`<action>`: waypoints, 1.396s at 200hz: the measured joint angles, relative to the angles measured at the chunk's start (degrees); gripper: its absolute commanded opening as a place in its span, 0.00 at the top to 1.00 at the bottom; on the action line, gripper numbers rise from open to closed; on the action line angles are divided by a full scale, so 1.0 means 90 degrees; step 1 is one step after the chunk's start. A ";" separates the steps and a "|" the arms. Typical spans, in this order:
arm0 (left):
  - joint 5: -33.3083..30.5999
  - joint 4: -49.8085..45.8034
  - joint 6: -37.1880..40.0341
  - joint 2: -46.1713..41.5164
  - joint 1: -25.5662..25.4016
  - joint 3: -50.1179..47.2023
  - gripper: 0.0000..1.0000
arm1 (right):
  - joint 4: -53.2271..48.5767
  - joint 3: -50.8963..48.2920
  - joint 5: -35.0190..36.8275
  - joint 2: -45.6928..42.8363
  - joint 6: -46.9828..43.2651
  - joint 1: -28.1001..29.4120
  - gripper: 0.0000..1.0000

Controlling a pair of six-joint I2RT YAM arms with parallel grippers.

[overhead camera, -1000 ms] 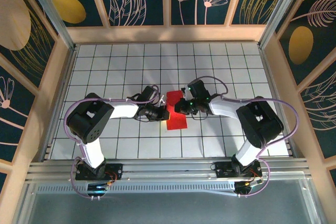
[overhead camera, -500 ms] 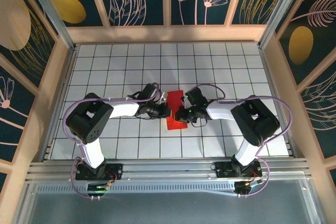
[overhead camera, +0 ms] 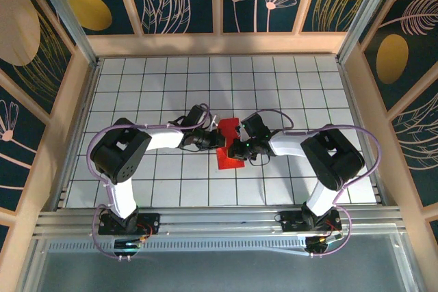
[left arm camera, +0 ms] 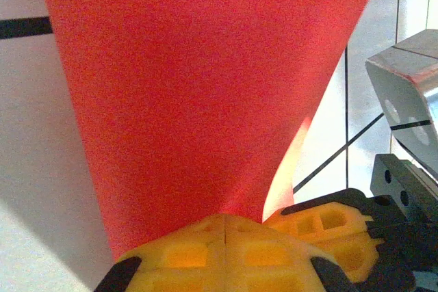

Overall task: Fold a paper plane with a square sheet of paper (fold left side to right side)
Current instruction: First fold the square sheet of paper in half at the center of the table.

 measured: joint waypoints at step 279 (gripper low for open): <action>-0.0976 0.0068 0.0121 0.0845 0.0726 0.0976 1.00 | 0.0233 -0.0029 0.0279 0.0024 -0.0221 -0.0005 1.00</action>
